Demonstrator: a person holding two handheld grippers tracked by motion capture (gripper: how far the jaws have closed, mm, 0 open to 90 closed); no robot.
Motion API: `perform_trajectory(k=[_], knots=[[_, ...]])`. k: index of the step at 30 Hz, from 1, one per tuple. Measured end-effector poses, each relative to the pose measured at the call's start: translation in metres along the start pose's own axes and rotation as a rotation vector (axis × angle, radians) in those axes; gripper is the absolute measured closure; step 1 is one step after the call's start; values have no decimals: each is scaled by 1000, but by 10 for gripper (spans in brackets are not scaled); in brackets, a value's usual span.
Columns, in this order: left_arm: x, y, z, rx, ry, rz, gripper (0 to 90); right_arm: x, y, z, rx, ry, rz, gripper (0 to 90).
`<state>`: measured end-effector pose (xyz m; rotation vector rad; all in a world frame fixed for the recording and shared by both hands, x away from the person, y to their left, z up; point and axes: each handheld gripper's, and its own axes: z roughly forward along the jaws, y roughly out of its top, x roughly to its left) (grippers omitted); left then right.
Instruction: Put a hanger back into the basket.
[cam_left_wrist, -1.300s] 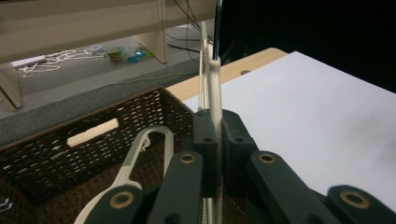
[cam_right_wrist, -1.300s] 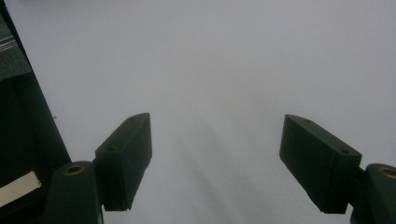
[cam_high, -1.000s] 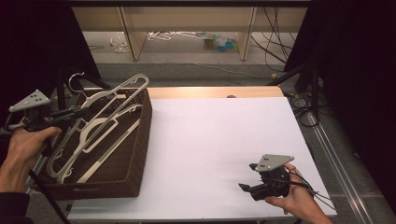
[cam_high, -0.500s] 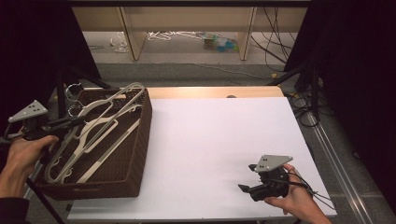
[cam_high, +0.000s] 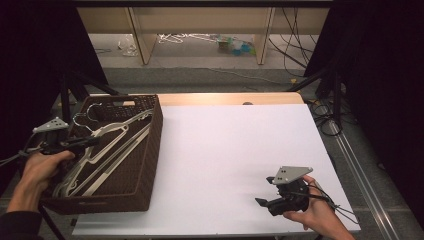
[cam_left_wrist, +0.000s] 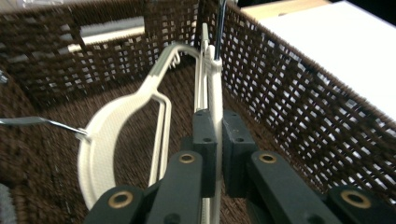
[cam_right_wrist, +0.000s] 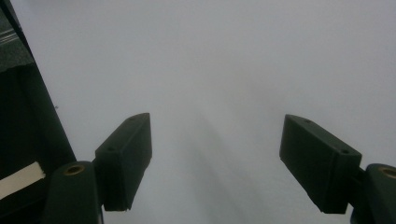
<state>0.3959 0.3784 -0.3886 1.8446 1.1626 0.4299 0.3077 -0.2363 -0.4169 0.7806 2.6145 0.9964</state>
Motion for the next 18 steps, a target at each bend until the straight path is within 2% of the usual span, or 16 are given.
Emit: perform_trajectory(k=[3, 7, 10, 13, 15, 17, 18], knots=[[2, -2, 4, 14, 23, -31, 849, 1, -1, 1, -6, -7, 8, 264], [6, -4, 6, 18, 88, -70, 831, 1, -1, 2, -8, -6, -5, 264], [8, -5, 8, 34, 145, -83, 809, 1, -1, 2, -7, -6, -4, 264], [10, -5, 7, 49, 178, -97, 790, 1, -1, 2, -8, -4, -1, 264], [11, -6, 7, 57, 223, -103, 734, 1, -1, 2, -9, -6, -2, 264], [12, -7, 6, 60, 251, -94, 682, 1, -1, 2, -10, -6, 2, 262], [14, -8, 4, 80, 251, -85, 640, 1, -1, 2, -11, -6, 3, 262]])
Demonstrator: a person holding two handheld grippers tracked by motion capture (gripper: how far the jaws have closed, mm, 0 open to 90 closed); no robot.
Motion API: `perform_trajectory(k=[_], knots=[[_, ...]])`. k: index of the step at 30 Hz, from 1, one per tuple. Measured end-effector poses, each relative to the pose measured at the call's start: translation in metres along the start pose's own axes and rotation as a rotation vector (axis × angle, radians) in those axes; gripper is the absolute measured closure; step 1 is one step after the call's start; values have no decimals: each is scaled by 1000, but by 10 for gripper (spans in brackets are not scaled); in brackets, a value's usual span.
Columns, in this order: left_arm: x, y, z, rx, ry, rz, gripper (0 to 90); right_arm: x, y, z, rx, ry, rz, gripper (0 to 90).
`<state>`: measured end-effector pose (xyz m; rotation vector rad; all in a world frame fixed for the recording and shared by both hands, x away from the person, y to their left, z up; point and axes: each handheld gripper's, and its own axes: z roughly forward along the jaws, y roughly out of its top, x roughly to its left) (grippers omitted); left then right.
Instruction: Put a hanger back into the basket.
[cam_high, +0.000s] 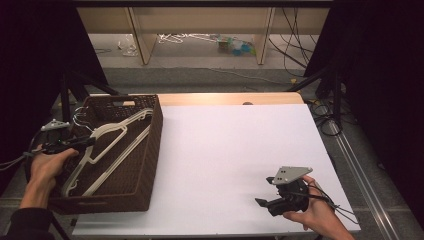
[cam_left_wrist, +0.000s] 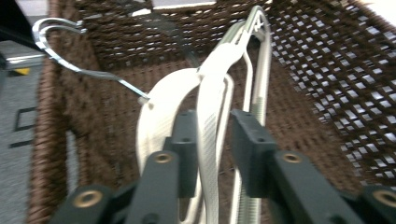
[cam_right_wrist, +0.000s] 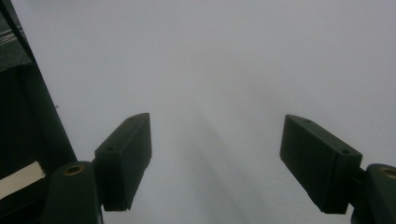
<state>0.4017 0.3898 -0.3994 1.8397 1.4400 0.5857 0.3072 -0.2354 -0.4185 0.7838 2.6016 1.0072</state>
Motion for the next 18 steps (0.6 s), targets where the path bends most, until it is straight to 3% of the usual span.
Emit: perform_trajectory(k=[1, 4, 10, 18], knots=[[-2, 0, 1, -22, -2, -43, 607, 0, 0, 0, 1, 0, 0, 262], [-6, 2, -2, -43, 9, -49, 526, 0, 0, 0, 6, -1, 6, 261], [-18, 5, -7, -72, -44, -28, 476, 0, 0, 1, 2, -1, -5, 261], [-53, 11, -15, -139, -132, -5, 376, -1, -1, 2, 1, -11, -1, 249]])
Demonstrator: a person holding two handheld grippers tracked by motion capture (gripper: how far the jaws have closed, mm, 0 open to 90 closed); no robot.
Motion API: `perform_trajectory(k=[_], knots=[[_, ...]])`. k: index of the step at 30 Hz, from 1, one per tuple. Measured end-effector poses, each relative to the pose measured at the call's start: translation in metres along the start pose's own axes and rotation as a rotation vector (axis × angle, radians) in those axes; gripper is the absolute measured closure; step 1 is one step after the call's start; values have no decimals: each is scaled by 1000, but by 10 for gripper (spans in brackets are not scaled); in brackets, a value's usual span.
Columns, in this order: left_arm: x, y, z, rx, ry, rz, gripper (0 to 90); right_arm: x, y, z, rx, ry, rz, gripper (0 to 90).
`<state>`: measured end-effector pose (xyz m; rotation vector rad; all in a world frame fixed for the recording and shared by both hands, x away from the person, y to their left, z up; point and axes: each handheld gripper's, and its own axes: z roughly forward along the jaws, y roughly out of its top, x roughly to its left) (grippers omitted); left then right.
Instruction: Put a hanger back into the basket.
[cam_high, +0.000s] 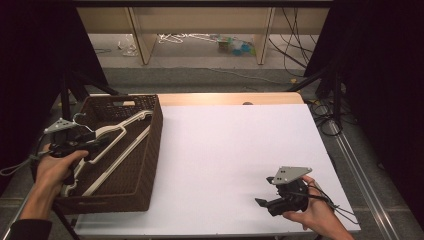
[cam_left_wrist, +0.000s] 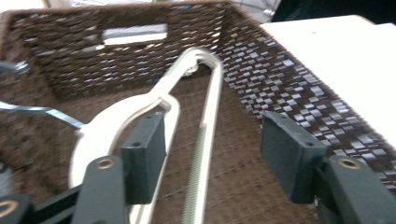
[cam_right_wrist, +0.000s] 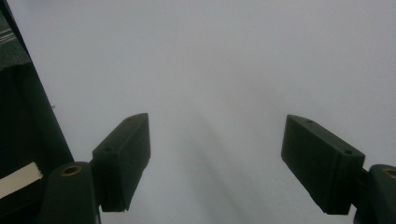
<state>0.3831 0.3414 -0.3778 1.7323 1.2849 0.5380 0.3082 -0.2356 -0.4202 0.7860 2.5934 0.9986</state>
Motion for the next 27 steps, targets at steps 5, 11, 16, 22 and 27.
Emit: perform_trajectory(k=[5, 11, 16, 22, 27], knots=[[-29, 1, -3, -49, -87, 41, 363, 0, 0, 0, -7, -8, 10, 243], [-67, 0, -3, -87, -157, 114, 340, 0, 0, 0, -28, -23, 35, 220], [-93, -4, -1, -112, -206, 152, 310, -3, -1, -1, -49, -25, 53, 213], [-115, -7, -1, -119, -230, 193, 277, -4, -2, 1, -83, -28, 46, 176], [-129, -12, -1, -146, -256, 203, 241, -6, -3, -1, -131, -38, 70, 170]])
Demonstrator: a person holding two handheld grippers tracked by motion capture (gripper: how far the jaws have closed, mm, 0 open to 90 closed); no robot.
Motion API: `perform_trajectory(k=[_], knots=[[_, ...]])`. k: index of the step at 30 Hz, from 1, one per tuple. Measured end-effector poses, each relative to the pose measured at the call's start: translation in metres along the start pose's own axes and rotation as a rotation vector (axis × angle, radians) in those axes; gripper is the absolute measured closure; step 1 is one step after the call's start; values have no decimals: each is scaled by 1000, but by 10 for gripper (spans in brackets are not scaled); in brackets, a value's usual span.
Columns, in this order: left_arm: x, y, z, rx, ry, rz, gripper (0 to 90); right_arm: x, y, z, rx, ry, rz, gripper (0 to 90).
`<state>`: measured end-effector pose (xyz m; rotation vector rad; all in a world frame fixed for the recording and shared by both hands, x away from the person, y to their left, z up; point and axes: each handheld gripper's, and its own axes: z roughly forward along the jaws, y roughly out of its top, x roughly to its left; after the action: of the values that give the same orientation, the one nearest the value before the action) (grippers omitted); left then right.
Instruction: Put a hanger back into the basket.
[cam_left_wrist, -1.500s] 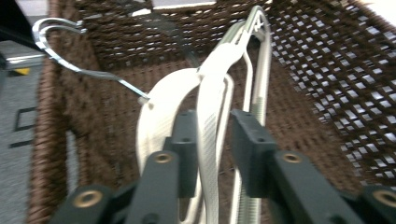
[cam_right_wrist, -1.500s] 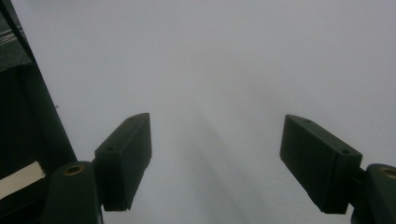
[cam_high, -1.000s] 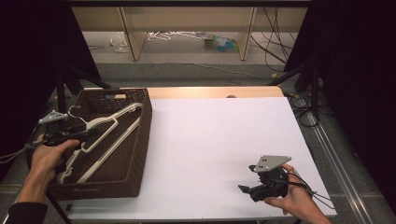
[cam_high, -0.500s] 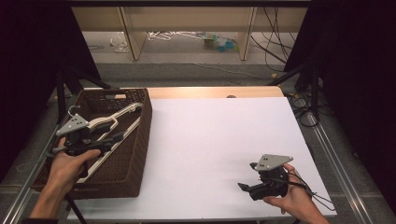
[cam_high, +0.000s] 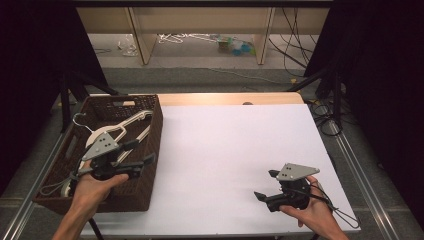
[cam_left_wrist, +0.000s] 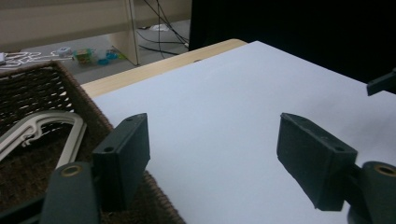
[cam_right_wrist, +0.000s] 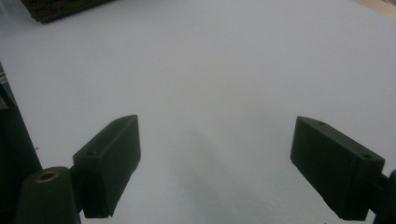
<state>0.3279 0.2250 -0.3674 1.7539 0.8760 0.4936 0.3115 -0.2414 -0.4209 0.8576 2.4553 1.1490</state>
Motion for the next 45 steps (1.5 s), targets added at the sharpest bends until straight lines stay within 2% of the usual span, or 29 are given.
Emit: perform_trajectory(k=[6, 7, 10, 14, 20, 23, 24, 26, 27, 30, 31, 32, 34, 36, 39, 42, 44, 45], knots=[[-15, -4, 4, -2, -23, 20, 212, -2, -1, 1, -38, -15, 21, 170], [-18, -5, 5, -8, -29, 13, 211, -2, -1, 2, -41, -14, 21, 170], [-26, -6, 7, -14, -44, 45, 201, -3, -1, 1, -53, -17, 16, 170], [-38, -9, 13, -16, -68, 27, 182, -3, -2, 0, -64, -16, 16, 170], [-54, -18, 18, -3, -88, 33, 179, -1, -3, -2, -64, -17, 22, 170], [-59, -23, 18, -2, -102, 56, 179, 1, -3, -2, -73, -18, 24, 170], [-61, -24, 18, -4, -103, 48, 179, 1, -2, -2, -81, -22, 18, 170], [-62, -28, 18, -14, -112, 60, 179, 2, -2, -1, -83, -24, 25, 170], [-64, -30, 18, -11, -108, 49, 179, 3, -2, -1, -83, -23, 25, 170], [-66, -36, 18, -14, -118, 74, 178, 4, -3, 0, -86, -23, 20, 170], [-68, -40, 19, -24, -130, 59, 176, 4, -4, 0, -93, -29, 15, 170], [-70, -42, 18, -19, -131, 61, 171, 5, -4, -1, -90, -25, 25, 170], [-74, -45, 19, -21, -131, 98, 170, 6, -5, -2, -99, -24, 20, 170], [-78, -48, 18, -32, -146, 101, 170, 9, -5, -5, -118, -29, 21, 170], [-83, -50, 17, -46, -151, 130, 165, 12, -5, -9, -147, -36, 27, 170], [-86, -54, 15, -60, -147, 130, 163, 15, -7, -13, -175, -42, 32, 169], [-87, -58, 15, -60, -146, 105, 162, 17, -8, -14, -184, -45, 30, 169], [-86, -60, 15, -55, -138, 117, 163, 19, -9, -15, -187, -42, 31, 169]])
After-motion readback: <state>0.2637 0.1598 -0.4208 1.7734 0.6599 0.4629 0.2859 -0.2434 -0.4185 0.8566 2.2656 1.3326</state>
